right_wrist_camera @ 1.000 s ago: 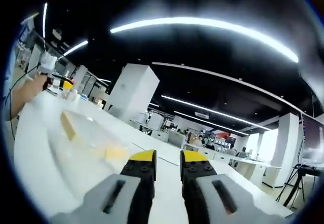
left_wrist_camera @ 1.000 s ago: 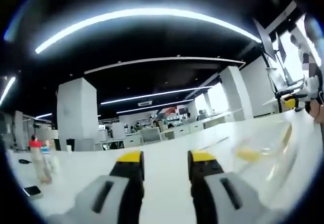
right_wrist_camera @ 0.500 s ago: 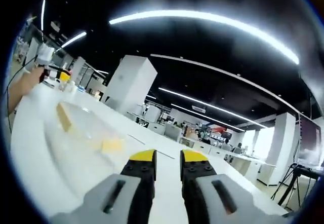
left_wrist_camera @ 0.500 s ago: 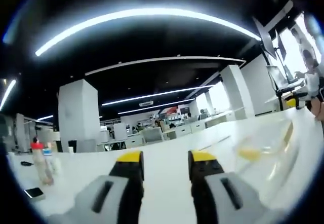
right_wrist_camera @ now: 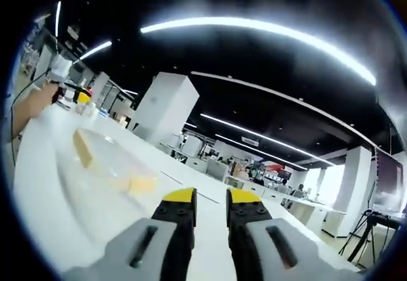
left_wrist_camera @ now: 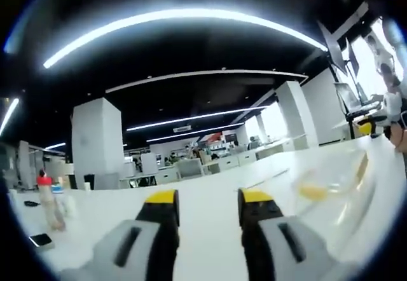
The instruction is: Snap each plastic latch of the storage box into its locked position after aligning the lid with the box until every specified latch is closed and the lid sits flush.
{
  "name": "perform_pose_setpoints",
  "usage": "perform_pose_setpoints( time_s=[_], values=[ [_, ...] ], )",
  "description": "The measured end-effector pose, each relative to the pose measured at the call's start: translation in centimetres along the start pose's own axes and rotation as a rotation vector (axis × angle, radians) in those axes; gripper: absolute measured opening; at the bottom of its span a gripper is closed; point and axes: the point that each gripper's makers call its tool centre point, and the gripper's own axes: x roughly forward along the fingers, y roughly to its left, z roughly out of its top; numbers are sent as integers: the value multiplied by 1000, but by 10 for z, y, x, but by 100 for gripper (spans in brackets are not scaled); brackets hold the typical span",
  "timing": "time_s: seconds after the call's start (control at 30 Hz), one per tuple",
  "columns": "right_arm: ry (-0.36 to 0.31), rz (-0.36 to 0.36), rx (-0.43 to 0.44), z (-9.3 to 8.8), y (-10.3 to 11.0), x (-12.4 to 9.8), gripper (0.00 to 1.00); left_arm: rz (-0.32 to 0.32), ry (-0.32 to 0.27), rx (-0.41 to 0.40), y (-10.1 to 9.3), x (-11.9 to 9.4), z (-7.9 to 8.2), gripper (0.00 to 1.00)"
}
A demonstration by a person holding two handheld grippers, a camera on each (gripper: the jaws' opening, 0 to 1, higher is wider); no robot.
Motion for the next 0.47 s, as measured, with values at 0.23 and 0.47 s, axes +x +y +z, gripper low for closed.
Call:
perform_pose_setpoints(
  time_s=[0.23,0.47],
  values=[
    [-16,-3,-6,4,0,-1,18,-3,7,14,-1,0,-1,36],
    [-22,-2,-16,6,2,-2,18,-5,-3,7,-1,-1,1,36]
  ],
)
